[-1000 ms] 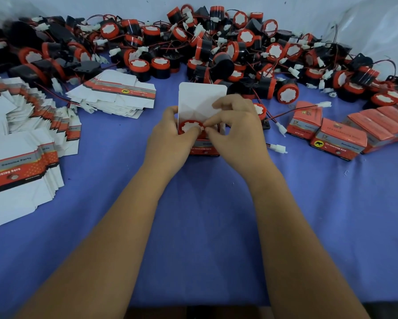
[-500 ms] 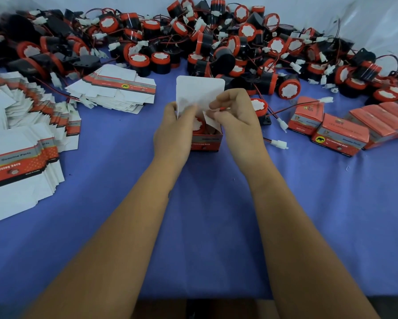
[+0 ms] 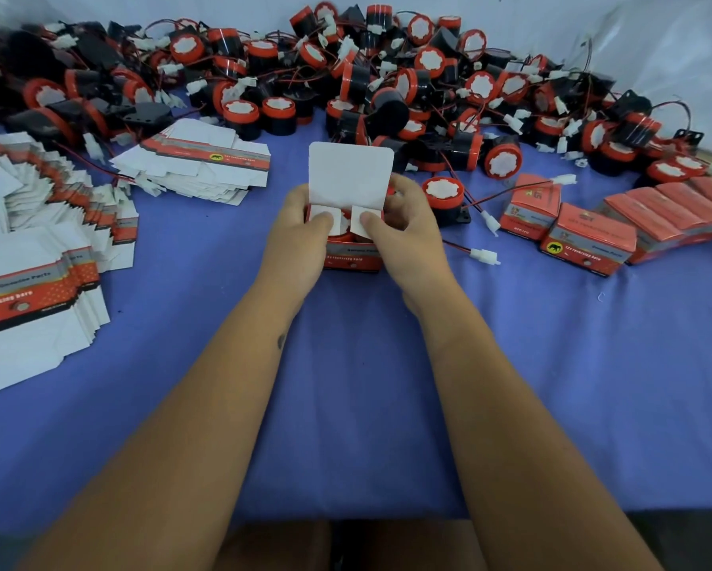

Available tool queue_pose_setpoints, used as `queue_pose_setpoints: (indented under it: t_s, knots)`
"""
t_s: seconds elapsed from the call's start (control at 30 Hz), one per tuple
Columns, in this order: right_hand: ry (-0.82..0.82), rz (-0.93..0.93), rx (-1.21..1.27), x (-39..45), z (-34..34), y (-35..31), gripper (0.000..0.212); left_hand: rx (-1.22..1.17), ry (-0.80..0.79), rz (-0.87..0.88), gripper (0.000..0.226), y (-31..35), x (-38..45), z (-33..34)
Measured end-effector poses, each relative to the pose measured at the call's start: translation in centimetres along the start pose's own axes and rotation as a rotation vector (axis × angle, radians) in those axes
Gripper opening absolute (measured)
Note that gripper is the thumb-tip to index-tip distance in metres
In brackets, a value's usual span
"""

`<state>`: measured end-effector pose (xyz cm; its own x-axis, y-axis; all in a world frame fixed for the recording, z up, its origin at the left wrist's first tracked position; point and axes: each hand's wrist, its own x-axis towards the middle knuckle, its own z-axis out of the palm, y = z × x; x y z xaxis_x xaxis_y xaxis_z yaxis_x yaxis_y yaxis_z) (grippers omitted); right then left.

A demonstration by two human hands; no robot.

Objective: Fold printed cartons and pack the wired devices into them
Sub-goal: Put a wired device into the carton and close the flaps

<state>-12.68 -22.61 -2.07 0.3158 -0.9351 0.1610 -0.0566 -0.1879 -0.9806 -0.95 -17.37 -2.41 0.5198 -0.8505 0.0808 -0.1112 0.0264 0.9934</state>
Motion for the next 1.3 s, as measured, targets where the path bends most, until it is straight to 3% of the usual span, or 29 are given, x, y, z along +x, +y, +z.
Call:
queue_pose_setpoints:
  t_s: [0.2, 0.3, 0.4, 0.5, 0.53, 0.57, 0.63, 0.73, 0.8, 0.87, 0.97, 1.07, 1.3]
  knots:
    - [-0.073, -0.123, -0.016, 0.0, -0.3, 0.3, 0.029, -0.034, 0.060, 0.102, 0.030, -0.3, -0.2, 0.0]
    - [-0.052, -0.105, 0.031, -0.2, -0.3, 0.3, 0.032, -0.022, 0.122, 0.204, 0.028, -0.4, -0.5, -0.1]
    - [-0.019, -0.026, 0.145, -0.3, -0.2, -0.2, 0.037, -0.117, 0.081, 0.115, 0.031, -0.2, -0.4, -0.8]
    - [0.012, 0.029, 0.205, -0.6, -0.5, -0.6, 0.026, -0.299, 0.031, -0.018, 0.032, 0.4, 0.0, -1.7]
    - [0.018, 0.057, 0.205, -0.7, -0.7, -0.6, 0.033, -0.312, 0.018, -0.048, 0.027, 0.5, 0.0, -1.8]
    - [0.015, 0.089, 0.216, -0.9, -0.6, -0.6, 0.032, -0.269, 0.013, -0.054, 0.026, 0.4, -0.1, -1.8]
    - [-0.004, 0.029, 0.128, -0.9, -0.7, -0.5, 0.012, -0.027, 0.001, 0.044, 0.029, 0.1, -0.4, -1.4]
    - [-0.055, -0.140, -0.184, -0.7, -0.3, 0.1, 0.022, 0.232, -0.005, 0.254, 0.027, -0.4, -0.6, -1.1]
    - [-0.058, -0.163, -0.227, -0.7, -0.4, 0.3, 0.023, 0.271, 0.031, 0.289, 0.029, -0.5, -0.5, -1.0]
    - [-0.097, -0.128, -0.206, -0.7, -0.7, 0.4, 0.026, 0.139, 0.008, 0.194, 0.031, -0.4, -0.5, -1.3]
    - [-0.222, -0.080, -0.222, -0.9, -1.5, 0.4, 0.043, -0.101, -0.155, 0.026, 0.034, 0.2, -0.7, -2.3]
    - [-0.294, -0.094, -0.258, -0.9, -2.0, 0.1, 0.054, -0.032, -0.269, 0.061, 0.042, 0.4, -0.5, -3.1]
    - [-0.234, -0.171, -0.313, -1.0, -1.6, 0.3, 0.056, 0.085, -0.321, 0.147, 0.051, -0.3, -0.3, -3.7]
